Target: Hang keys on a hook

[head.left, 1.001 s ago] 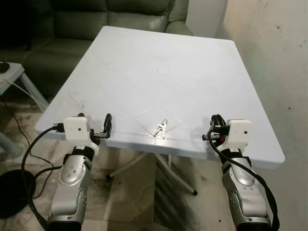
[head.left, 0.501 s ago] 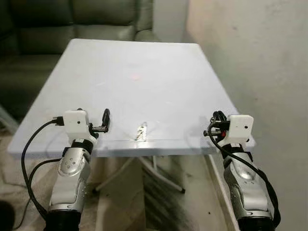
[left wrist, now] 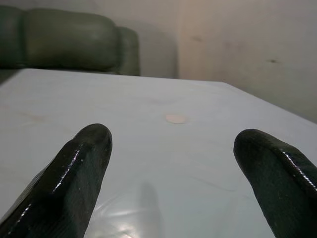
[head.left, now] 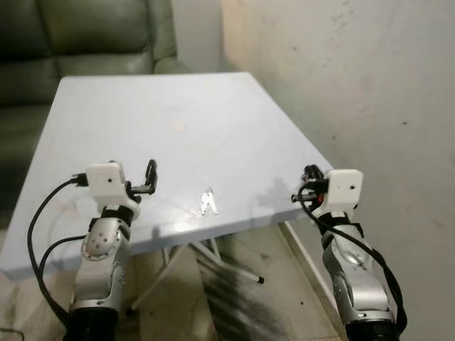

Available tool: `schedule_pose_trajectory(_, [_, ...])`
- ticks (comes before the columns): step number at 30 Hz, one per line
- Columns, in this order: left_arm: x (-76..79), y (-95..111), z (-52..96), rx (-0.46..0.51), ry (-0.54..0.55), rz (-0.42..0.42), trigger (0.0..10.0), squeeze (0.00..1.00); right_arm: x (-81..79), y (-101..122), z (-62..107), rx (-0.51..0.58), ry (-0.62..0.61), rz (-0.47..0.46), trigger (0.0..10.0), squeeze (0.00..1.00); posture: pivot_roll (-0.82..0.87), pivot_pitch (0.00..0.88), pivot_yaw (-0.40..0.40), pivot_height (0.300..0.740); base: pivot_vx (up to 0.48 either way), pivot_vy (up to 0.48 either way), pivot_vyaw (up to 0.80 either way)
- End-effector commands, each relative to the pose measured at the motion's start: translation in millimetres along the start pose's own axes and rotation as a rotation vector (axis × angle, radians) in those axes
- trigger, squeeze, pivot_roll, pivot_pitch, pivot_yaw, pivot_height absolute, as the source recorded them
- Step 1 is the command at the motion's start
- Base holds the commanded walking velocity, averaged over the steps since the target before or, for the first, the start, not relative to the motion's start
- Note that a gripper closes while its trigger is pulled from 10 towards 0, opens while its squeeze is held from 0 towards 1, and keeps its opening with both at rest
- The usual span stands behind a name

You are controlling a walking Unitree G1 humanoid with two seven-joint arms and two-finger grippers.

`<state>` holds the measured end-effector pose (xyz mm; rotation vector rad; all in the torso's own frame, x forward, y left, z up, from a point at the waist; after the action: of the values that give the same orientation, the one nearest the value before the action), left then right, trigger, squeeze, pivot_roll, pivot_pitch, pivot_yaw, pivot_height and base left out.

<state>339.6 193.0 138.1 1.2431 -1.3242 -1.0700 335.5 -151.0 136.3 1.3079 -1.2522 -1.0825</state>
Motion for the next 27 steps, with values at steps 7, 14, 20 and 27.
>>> schedule_pose_trajectory(7, [10.7, -3.4, -1.1, -0.013, -0.024, 0.021, 10.0, 0.00, 9.2, -1.1, 1.8, -0.013, -0.021, 0.016, 10.0, 0.00, 0.01, 0.005, -0.027, 0.740, 0.000, 0.000, -0.78])
schedule_pose_trajectory(14, [12.9, -5.0, -0.8, -0.020, -0.030, 0.034, 10.0, 0.00, 9.9, -0.8, 1.4, -0.013, -0.024, 0.015, 10.0, 0.00, 0.01, 0.008, -0.028, 0.740, 0.000, 0.000, -0.78])
schedule_pose_trajectory(20, [14.3, -4.1, -0.8, -0.020, -0.044, 0.041, 10.0, 0.00, 9.3, 0.4, 0.8, -0.010, -0.026, 0.012, 10.0, 0.00, 0.01, 0.011, -0.025, 0.740, 0.000, 0.000, -0.78])
schedule_pose_trajectory(27, [14.4, -4.0, -0.6, -0.030, -0.049, 0.047, 10.0, 0.00, 11.0, -0.5, 1.9, -0.012, -0.035, 0.013, 10.0, 0.00, 0.01, 0.031, -0.019, 0.740, 0.000, 0.000, -0.78])
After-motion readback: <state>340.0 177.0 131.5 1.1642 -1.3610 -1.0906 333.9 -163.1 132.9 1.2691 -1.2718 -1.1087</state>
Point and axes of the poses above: a point about 5 cm out from each wrist's last joint towards the gripper, its own z axis pointing back from the gripper into the wrist, its own y axis along the axis of the wrist's last joint, x = y × z, the point moved 3 cm from there along -z, pointing out of the wrist towards the gripper, and after that the axes turned 1 degree about z, right-handed, at the moved point
